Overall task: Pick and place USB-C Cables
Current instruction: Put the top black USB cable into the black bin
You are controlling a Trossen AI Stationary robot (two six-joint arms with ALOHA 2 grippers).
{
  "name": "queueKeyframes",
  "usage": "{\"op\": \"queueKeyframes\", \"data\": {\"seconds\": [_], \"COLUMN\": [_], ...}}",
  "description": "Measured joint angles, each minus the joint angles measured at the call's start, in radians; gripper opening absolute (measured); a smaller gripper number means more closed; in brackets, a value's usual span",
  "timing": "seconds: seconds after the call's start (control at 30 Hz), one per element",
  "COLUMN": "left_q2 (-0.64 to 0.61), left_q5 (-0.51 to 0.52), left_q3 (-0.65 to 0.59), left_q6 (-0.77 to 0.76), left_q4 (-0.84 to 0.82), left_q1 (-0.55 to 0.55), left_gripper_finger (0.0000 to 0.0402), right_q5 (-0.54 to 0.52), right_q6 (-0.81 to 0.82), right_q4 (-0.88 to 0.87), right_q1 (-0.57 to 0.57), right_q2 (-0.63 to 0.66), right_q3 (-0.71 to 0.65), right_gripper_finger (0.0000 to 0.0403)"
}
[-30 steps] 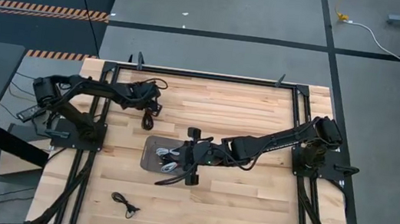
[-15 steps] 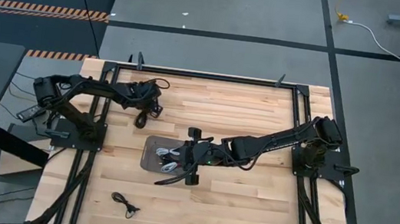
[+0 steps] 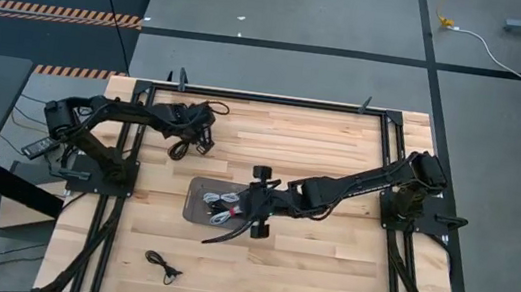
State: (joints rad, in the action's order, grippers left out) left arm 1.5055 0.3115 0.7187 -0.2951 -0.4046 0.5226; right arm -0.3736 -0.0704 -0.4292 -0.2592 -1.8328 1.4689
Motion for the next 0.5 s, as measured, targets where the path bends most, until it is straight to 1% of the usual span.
{"op": "queueKeyframes", "data": {"seconds": [0.1,0.17,0.23,0.33,0.37,0.4,0.5], "left_q2": [0.0,0.0,-0.001,-0.003,-0.003,-0.003,-0.003], "left_q5": [0.001,0.026,0.097,0.249,0.285,0.302,0.293], "left_q3": [0.029,0.053,0.088,0.144,0.161,0.178,0.225], "left_q6": [0.026,0.041,0.071,0.09,0.09,0.092,0.097], "left_q4": [-0.001,-0.015,-0.049,-0.122,-0.146,-0.154,-0.154], "left_q1": [-0.038,-0.064,-0.09,-0.14,-0.162,-0.183,-0.255], "left_gripper_finger": [0.0048,0.0042,0.0039,0.0039,0.0039,0.004,0.0041], "right_q5": [-0.037,-0.057,-0.078,-0.09,-0.09,-0.089,-0.089], "right_q6": [0.048,0.092,0.137,0.2,0.217,0.231,0.257], "right_q4": [-0.092,-0.153,-0.202,-0.26,-0.282,-0.308,-0.394], "right_q1": [0.0,0.0,0.0,-0.001,-0.003,-0.005,-0.009], "right_q2": [0.011,0.02,0.034,0.044,0.044,0.044,0.044], "right_q3": [0.0,-0.001,-0.001,-0.001,-0.001,-0.001,0.0], "right_gripper_finger": [0.0145,0.0145,0.0145,0.0145,0.0145,0.0145,0.0145]}}
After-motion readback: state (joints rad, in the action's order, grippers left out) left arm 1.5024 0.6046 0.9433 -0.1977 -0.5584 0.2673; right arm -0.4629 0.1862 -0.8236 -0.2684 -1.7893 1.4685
